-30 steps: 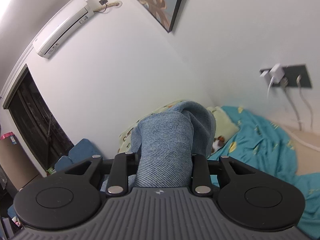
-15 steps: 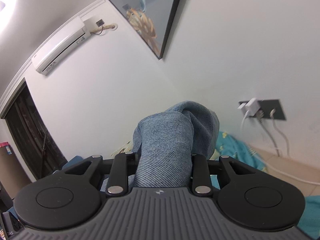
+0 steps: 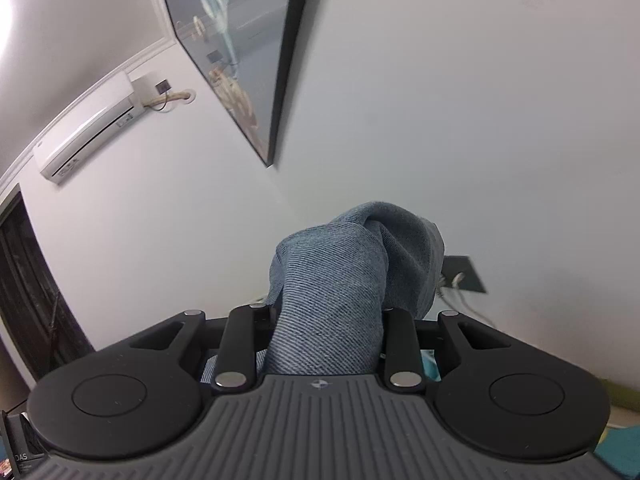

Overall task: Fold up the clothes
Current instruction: 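Carry the folded jeans with both grippers toward the wall socket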

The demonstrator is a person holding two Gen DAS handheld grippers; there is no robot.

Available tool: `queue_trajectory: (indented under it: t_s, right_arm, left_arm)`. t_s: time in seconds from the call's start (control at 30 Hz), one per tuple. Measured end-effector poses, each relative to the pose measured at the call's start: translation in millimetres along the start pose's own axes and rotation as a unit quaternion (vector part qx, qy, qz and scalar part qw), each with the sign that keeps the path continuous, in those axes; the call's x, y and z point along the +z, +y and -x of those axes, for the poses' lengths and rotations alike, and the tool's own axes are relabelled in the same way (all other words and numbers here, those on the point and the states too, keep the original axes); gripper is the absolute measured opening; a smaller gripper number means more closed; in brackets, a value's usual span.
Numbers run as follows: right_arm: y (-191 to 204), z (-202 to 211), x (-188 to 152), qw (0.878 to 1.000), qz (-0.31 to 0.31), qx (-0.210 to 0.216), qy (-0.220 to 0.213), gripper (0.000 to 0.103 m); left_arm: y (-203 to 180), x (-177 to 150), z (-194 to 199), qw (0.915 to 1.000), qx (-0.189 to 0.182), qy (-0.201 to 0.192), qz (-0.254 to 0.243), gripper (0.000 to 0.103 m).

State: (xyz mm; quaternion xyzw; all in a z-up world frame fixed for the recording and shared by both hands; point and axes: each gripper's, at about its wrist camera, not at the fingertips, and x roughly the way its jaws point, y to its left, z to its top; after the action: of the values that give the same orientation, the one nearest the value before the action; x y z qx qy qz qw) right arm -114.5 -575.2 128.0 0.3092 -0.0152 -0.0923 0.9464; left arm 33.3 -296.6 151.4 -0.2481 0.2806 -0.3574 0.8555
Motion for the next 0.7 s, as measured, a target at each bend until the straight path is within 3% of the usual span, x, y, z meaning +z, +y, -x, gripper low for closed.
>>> queue_trajectory:
  t_s: [0.33,0.7]
  right_arm:
    - [-45,20,0,0.998,0.008,-0.05,-0.034,0.03]
    - [-86,27,-23,0.992,0.002,-0.106,-0.071,0.03]
  left_arm:
    - [-19,-19,-64,0.9972,-0.037,0.052,-0.039,0.034]
    - [-25,-37,-131,0.9851,-0.065,0.112,-0.113,0.034]
